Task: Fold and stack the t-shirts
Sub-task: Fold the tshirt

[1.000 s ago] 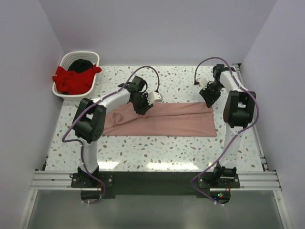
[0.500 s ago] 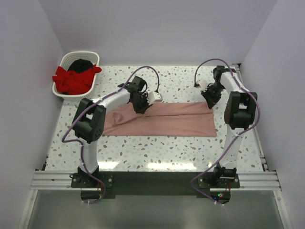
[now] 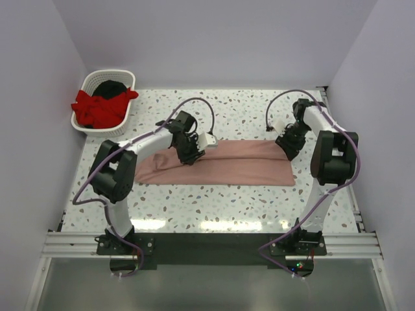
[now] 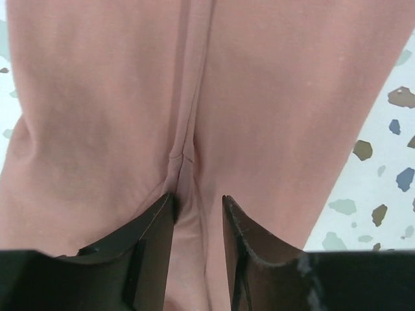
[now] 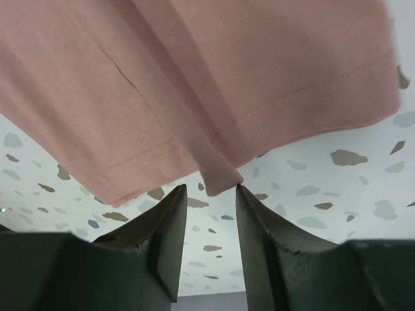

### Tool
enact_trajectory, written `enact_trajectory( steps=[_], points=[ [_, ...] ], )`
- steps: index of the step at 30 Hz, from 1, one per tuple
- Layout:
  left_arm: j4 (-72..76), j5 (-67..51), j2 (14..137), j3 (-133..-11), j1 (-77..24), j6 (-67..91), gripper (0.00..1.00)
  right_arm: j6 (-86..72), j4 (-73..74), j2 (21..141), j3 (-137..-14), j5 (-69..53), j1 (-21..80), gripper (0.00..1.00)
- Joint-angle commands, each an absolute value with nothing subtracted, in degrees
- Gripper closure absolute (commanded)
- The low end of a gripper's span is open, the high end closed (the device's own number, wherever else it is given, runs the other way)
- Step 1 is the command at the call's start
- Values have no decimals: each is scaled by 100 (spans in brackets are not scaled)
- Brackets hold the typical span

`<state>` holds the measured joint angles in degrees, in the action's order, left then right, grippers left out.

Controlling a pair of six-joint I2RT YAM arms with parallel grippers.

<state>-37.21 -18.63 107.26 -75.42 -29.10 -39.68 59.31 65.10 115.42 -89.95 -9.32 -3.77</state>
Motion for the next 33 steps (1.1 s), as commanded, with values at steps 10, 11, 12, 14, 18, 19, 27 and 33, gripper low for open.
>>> enact_trajectory(
  steps=[10, 11, 12, 14, 18, 19, 27, 33],
  points=[
    [-4184, -2426, 9616, -7216, -2954, -4202, 59, 5574, 6995, 11329, -9851, -1343, -413, 55],
    [-4184, -2443, 9598, -7233, -2953, -4158, 59, 5520, 7057, 11355, -9905, -1345, -404, 55],
    [-4184, -2487, 9598, -7260, -2823, -4096, 59, 5467, 7075, 11364, -9931, -1414, -387, 55],
    [-4026, -2453, 9624, -7356, -2455, -3807, 58, 5345, 7040, 11338, -9879, -1450, -334, 55],
    [-3973, -2373, 9878, -7690, -1733, -3463, 57, 5116, 6856, 11355, -9686, -1494, -255, 56],
    [-4051, -2338, 9914, -7760, -1627, -3445, 54, 5072, 6768, 11364, -9651, -1503, -220, 56],
    [-4333, -2574, 9756, -7445, -766, -3428, 48, 3922, 6636, 11268, -9852, -2161, 395, 57],
    [-4386, -3277, 9527, -6997, 43, -3278, 44, 2042, 5497, 11074, -9976, -3145, 1395, 54]
  ],
)
